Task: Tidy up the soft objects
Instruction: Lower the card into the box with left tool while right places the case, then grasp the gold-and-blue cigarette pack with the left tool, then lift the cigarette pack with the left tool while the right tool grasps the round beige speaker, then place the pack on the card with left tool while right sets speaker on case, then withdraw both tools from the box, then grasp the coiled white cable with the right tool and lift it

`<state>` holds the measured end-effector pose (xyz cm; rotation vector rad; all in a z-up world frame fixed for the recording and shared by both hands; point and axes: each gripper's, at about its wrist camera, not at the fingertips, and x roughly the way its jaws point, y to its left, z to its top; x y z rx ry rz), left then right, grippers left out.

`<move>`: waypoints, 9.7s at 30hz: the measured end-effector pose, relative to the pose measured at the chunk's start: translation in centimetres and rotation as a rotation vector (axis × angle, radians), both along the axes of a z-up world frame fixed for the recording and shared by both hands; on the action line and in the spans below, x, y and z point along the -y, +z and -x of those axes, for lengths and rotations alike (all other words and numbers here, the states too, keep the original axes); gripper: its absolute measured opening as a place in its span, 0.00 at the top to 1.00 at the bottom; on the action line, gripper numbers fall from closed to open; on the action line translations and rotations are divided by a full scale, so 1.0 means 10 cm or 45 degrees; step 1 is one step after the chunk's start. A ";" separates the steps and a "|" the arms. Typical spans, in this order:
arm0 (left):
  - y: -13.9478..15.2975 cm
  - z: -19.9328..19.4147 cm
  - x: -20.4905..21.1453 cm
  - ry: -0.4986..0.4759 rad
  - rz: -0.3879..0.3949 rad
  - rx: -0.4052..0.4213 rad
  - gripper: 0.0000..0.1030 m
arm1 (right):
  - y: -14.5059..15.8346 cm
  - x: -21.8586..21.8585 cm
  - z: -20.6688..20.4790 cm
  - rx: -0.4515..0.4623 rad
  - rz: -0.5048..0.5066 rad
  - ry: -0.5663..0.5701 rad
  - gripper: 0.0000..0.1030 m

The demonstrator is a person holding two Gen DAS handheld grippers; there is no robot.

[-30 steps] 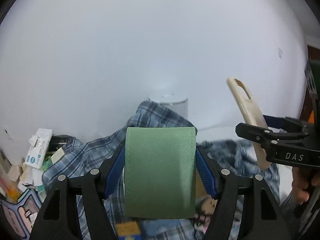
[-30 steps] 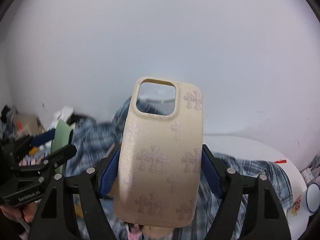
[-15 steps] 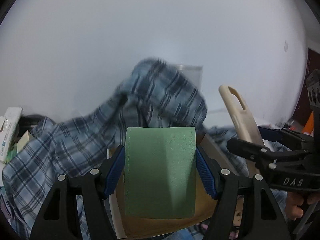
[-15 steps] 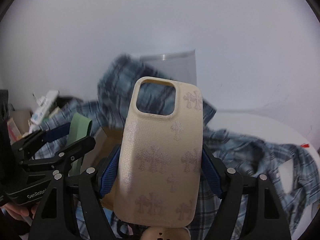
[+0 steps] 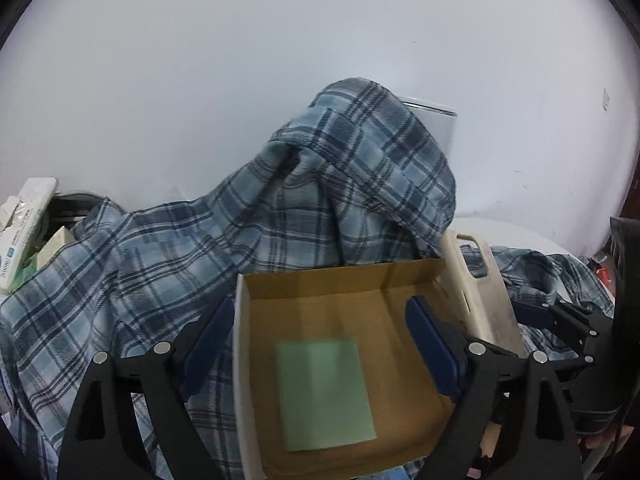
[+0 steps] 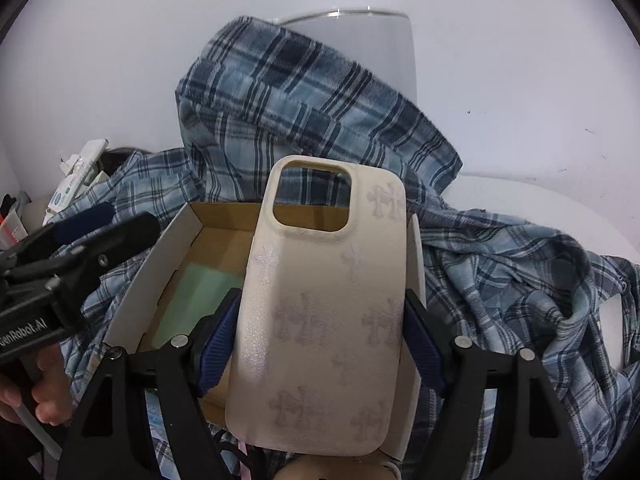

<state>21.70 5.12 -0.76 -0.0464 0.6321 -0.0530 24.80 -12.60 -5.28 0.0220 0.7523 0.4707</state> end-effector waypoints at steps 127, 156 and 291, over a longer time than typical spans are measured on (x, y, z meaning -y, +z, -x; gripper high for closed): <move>-0.01 1.89 -0.05 0.055 -0.003 0.350 0.48 | -0.35 0.41 1.00 0.028 0.246 0.034 0.30; -0.03 1.90 0.00 0.030 -0.022 0.351 0.48 | -0.40 0.31 1.06 0.044 0.288 0.130 0.37; 0.07 1.95 0.36 0.117 -0.050 0.478 0.00 | -0.25 0.80 1.12 0.024 0.048 0.078 0.63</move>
